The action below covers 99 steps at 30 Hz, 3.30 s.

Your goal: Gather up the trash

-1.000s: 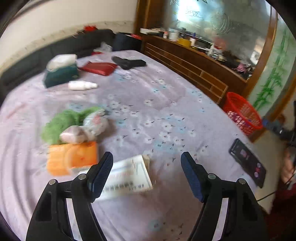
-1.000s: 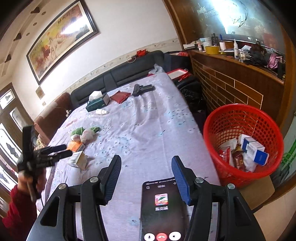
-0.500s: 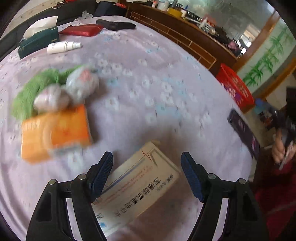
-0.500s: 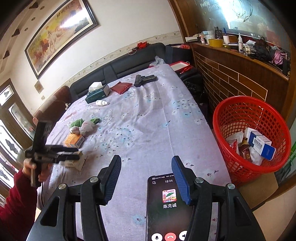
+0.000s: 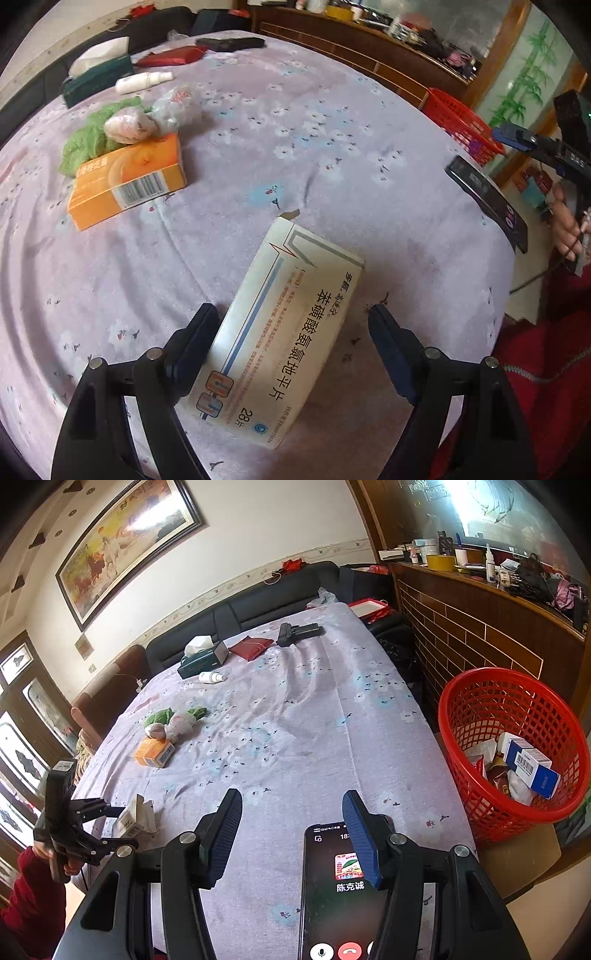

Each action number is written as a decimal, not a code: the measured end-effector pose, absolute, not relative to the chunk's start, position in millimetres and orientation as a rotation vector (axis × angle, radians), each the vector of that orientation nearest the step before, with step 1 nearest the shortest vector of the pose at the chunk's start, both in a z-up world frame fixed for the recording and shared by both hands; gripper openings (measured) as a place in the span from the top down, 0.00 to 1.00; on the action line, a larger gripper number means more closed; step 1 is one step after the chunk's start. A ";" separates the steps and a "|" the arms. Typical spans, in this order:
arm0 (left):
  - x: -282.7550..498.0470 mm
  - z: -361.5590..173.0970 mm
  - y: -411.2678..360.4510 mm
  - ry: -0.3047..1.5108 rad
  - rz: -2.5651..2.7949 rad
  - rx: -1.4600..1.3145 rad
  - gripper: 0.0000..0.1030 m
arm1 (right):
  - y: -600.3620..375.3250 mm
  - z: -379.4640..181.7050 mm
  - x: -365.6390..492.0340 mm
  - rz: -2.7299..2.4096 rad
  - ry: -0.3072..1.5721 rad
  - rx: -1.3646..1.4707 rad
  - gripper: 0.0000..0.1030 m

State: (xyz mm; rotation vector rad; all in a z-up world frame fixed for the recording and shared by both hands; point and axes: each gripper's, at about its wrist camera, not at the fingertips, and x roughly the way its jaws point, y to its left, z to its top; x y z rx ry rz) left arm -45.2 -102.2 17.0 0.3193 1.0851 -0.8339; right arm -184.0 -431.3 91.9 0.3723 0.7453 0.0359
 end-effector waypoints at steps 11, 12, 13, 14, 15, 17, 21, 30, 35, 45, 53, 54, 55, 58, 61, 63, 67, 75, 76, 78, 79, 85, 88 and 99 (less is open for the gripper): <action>-66.8 23.9 -89.3 0.912 -0.583 0.098 0.46 | -386.1 114.5 -143.3 0.214 0.803 0.355 0.41; -68.9 26.8 -88.9 0.892 -0.573 0.082 0.46 | -380.3 114.8 -133.5 0.244 0.822 0.382 0.41; -72.1 31.6 -87.6 0.860 -0.557 0.069 0.46 | -372.5 115.4 -119.0 0.282 0.844 0.409 0.41; -73.3 35.9 -86.3 0.834 -0.547 0.058 0.46 | -363.6 115.4 -105.7 0.302 0.855 0.413 0.41; -74.5 39.9 -84.7 0.817 -0.541 0.042 0.46 | -356.8 114.7 -95.9 0.304 0.862 0.409 0.41; -74.4 45.8 -82.5 0.781 -0.515 0.025 0.46 | -337.6 110.2 -62.5 0.326 0.895 0.408 0.41; -64.1 49.8 -73.6 0.748 -0.445 0.007 0.46 | -310.3 92.0 -2.3 0.339 0.948 0.445 0.41; -48.1 50.4 -53.5 0.746 -0.377 -0.014 0.46 | -259.2 40.4 112.6 0.346 1.048 0.501 0.42; -44.3 48.9 -44.8 0.740 -0.366 -0.044 0.46 | -239.3 25.9 119.6 0.343 1.084 0.499 0.76; -57.6 52.2 -60.3 0.714 -0.373 -0.021 0.46 | -280.5 82.6 28.5 0.262 0.929 0.384 0.81; -77.9 56.9 -99.5 0.688 -0.410 0.026 0.46 | -311.9 112.8 -88.4 0.178 0.774 0.269 0.81; -79.5 56.8 -103.7 0.689 -0.413 0.030 0.46 | -311.8 112.0 -101.3 0.151 0.748 0.233 0.81; -82.5 56.6 -109.8 0.689 -0.419 0.038 0.46 | -314.0 111.2 -109.7 0.127 0.734 0.214 0.80; -89.6 56.6 -124.7 0.679 -0.420 0.066 0.46 | -325.4 107.7 -136.5 0.091 0.701 0.205 0.80; -95.3 57.3 -137.7 0.673 -0.430 0.087 0.46 | -334.8 104.5 -153.0 0.047 0.669 0.189 0.80; -97.4 57.2 -143.5 0.678 -0.438 0.095 0.46 | -341.5 99.9 -159.8 0.037 0.670 0.202 0.80; -98.5 57.2 -151.2 0.687 -0.438 0.103 0.46 | -346.5 94.9 -169.4 0.028 0.671 0.207 0.80; -100.1 57.6 -160.3 0.692 -0.426 0.118 0.46 | -350.6 93.1 -172.3 0.031 0.645 0.211 0.80; -100.0 57.2 -161.6 0.694 -0.424 0.121 0.46 | -351.4 92.2 -172.2 0.032 0.646 0.213 0.80; -99.5 56.5 -163.0 0.696 -0.420 0.126 0.46 | -351.1 90.7 -173.1 0.033 0.646 0.213 0.80; -99.2 56.3 -163.9 0.698 -0.418 0.126 0.46 | -351.7 90.2 -173.3 0.032 0.645 0.214 0.80; -96.2 56.3 -167.7 0.699 -0.402 0.130 0.46 | -354.0 91.8 -177.0 0.019 0.631 0.208 0.80; -94.9 54.9 -171.7 0.706 -0.394 0.142 0.46 | -355.2 91.9 -178.2 0.017 0.630 0.208 0.80; -95.1 55.1 -178.6 0.698 -0.387 0.170 0.46 | -359.4 92.8 -183.4 0.005 0.621 0.207 0.80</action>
